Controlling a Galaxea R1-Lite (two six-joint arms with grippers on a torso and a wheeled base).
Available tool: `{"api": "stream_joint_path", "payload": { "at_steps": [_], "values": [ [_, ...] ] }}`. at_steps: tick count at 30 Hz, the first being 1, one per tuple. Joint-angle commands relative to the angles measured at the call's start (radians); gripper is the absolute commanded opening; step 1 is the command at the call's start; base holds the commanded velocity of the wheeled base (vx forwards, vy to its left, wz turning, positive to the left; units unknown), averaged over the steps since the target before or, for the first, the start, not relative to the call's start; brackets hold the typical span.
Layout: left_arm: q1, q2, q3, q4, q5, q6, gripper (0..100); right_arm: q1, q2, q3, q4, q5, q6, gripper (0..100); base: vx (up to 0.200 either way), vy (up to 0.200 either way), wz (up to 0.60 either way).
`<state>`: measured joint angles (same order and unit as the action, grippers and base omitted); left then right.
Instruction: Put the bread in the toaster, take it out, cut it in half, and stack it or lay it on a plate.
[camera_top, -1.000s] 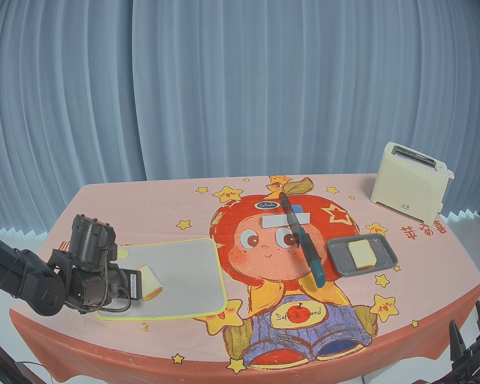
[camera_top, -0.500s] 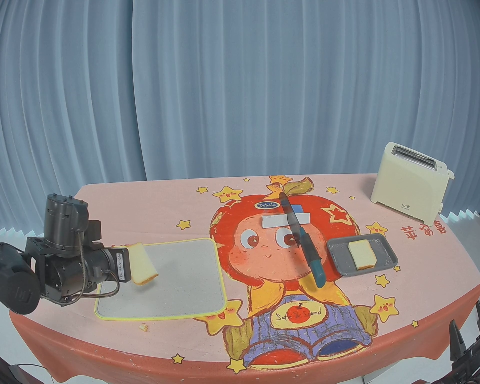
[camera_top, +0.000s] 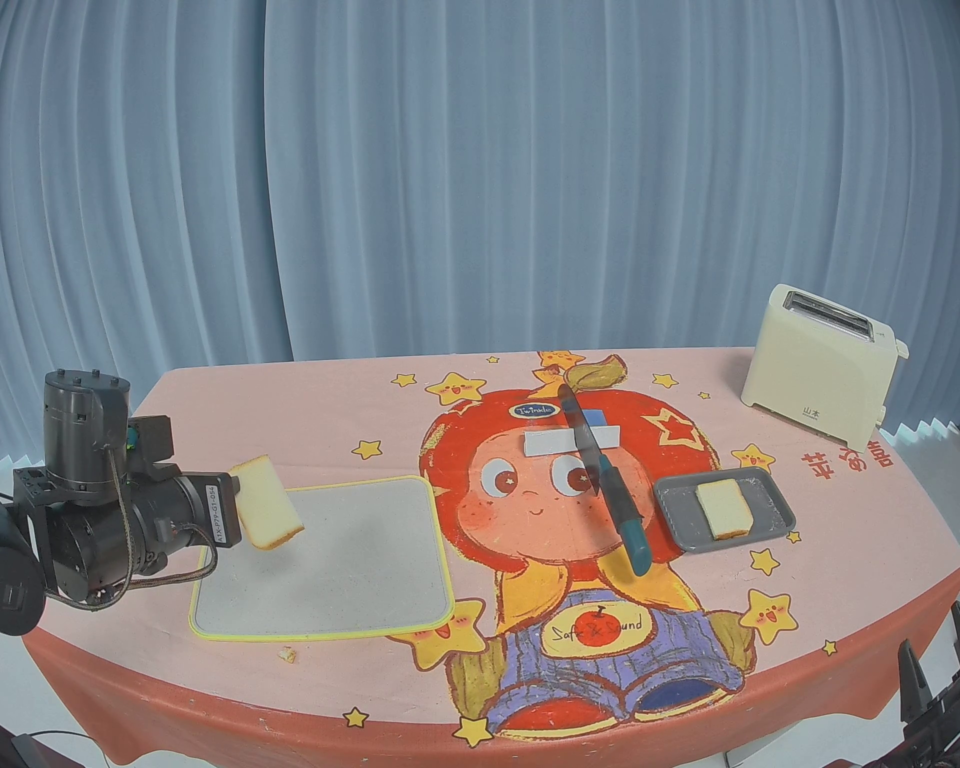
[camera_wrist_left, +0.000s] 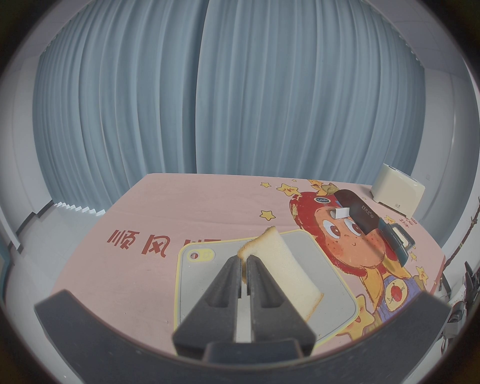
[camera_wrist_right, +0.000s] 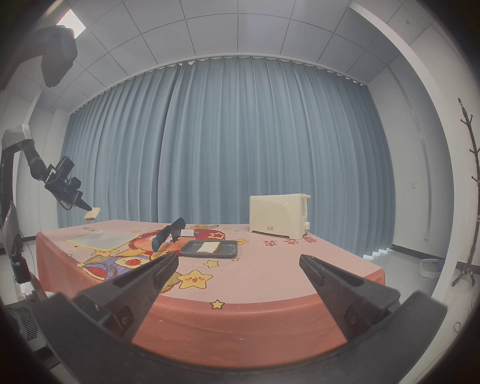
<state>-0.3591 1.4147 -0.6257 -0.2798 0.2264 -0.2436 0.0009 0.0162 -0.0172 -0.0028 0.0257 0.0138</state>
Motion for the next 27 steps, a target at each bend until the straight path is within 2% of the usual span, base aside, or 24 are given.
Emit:
{"api": "stream_joint_path", "payload": {
  "at_steps": [1, 27],
  "values": [
    [0.0, -0.008, 0.0, 0.001, 0.002, -0.002, 0, 0.001, -0.016, 0.017, 0.0, 0.0, 0.0, 100, 0.0, 0.0, 0.0],
    [0.0, -0.01, 0.008, 0.001, -0.001, -0.006, 0, 0.001, -0.016, 0.017, 0.0, 0.0, 0.0, 100, 0.0, 0.0, 0.0]
  ]
}}
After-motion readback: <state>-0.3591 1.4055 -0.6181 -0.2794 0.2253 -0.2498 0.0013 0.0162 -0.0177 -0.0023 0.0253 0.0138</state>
